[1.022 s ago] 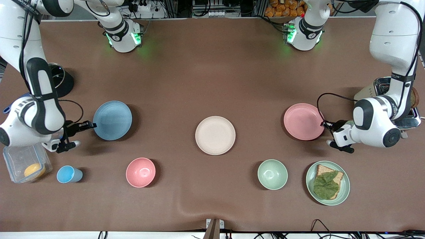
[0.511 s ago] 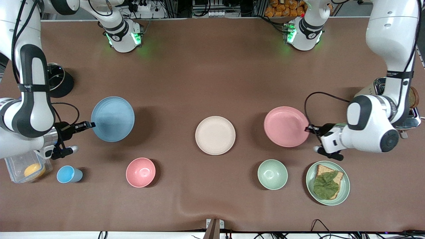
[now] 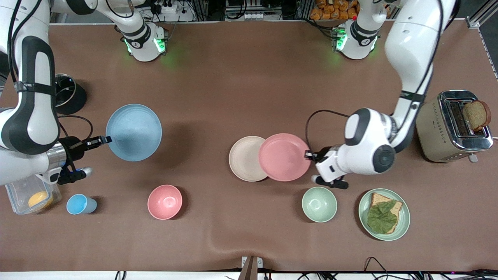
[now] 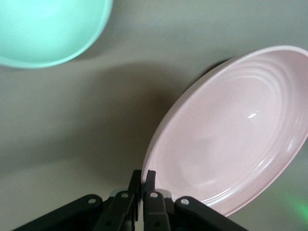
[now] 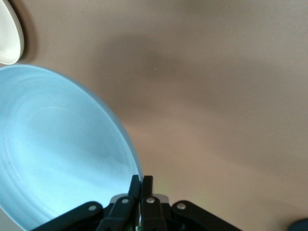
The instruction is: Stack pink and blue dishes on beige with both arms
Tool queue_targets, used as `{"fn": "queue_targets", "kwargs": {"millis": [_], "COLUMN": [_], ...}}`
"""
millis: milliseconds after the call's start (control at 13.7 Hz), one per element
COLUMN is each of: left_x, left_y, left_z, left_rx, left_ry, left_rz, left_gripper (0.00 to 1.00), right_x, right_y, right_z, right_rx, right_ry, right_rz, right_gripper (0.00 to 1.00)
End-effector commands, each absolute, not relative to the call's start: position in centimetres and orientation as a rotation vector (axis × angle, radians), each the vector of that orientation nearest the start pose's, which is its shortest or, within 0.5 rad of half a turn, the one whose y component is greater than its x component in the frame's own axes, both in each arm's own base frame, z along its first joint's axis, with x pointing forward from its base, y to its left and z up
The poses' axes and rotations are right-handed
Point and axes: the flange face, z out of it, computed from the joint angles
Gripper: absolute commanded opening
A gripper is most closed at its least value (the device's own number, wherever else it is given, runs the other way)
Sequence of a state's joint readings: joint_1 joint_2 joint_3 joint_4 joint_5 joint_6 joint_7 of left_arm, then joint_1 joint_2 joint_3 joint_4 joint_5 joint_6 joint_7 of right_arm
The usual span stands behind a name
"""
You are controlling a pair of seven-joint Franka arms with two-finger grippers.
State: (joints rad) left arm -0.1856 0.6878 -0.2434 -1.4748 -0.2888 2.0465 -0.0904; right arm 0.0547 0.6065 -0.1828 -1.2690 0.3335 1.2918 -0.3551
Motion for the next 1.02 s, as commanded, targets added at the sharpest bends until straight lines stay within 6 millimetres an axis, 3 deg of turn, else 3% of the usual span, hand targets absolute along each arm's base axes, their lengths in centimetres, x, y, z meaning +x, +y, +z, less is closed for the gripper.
{"fn": "queue_targets", "kwargs": {"millis": [0,365,511,949], "left_x": [65.4,64.3,63.9,62.3], "left_y": [-31.8,-35.5,-35.6,-36.9], "left_z": [26.4,23.2,21.7,20.2], "left_rx": [-3.542,-3.610,-3.600,-3.584], "left_ry": [0.153,0.075,0.067,0.080], "left_rz": [0.264,0.226,0.266,0.334], "left_gripper": [0.00,0.00,0.00,0.00], "right_x": [65.5,65.5,65.6,65.3], "right_y": [-1.5,2.5,4.1,6.7], "right_z": [38.3,37.9,37.8,37.4], "right_rx": [-2.687,-2.717,-2.730,-2.739], "right_ry": [-0.292,-0.274,-0.263,-0.258], "right_rz": [0.712,0.752,0.763,0.788], "right_gripper": [0.00,0.00,0.00,0.00]}}
